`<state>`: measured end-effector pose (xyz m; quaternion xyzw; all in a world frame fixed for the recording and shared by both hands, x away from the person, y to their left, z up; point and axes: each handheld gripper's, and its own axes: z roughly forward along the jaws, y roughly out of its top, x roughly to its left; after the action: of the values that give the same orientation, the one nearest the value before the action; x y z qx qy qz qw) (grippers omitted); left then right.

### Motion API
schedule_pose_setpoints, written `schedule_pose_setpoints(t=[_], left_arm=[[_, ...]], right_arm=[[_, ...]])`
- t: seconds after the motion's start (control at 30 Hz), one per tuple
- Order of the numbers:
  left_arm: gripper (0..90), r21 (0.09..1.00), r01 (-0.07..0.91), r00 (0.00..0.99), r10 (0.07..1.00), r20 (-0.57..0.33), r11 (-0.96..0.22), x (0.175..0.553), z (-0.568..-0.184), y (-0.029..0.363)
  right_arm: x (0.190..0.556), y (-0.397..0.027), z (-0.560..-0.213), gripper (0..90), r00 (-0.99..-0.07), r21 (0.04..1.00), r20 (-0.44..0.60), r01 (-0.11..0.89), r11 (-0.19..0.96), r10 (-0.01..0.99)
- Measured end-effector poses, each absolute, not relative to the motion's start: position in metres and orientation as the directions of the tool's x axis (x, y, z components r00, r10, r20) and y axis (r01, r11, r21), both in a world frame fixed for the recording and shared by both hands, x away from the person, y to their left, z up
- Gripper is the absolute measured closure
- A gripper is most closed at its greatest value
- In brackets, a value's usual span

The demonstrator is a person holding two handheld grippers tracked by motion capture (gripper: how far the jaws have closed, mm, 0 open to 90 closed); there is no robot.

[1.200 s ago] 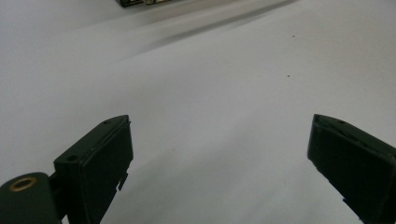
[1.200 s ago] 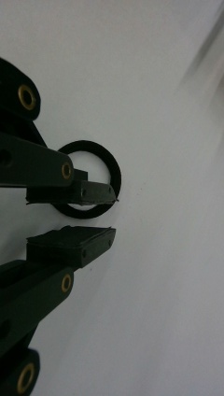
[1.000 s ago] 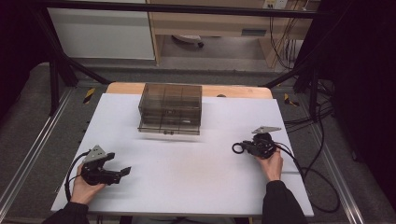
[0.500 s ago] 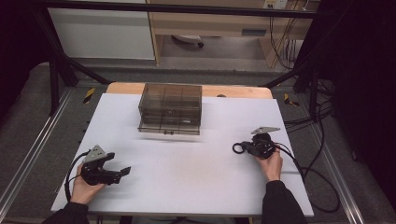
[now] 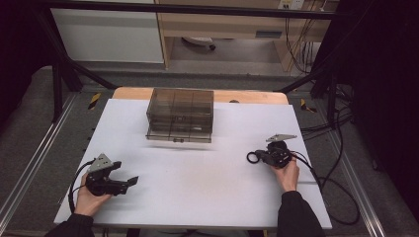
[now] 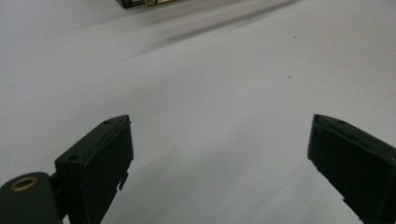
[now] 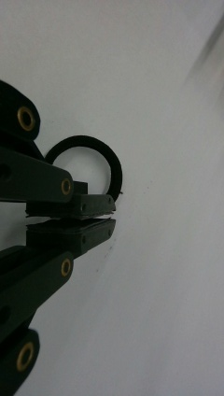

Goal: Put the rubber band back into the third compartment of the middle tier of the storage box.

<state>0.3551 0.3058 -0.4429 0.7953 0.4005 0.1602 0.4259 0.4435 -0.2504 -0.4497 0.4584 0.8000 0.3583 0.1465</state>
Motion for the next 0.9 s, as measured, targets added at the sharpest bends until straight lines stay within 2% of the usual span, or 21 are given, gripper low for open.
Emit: schedule_pose_setpoints(t=[0.9], left_arm=[[6.6, 0.806, 0.499, 0.629, 0.773, -0.084, -0.318, 0.355, -0.442, 0.306]], right_arm=[[0.433, -0.256, -0.436, 86.9, -0.53, 0.744, 0.114, 0.607, 0.281, 0.841]])
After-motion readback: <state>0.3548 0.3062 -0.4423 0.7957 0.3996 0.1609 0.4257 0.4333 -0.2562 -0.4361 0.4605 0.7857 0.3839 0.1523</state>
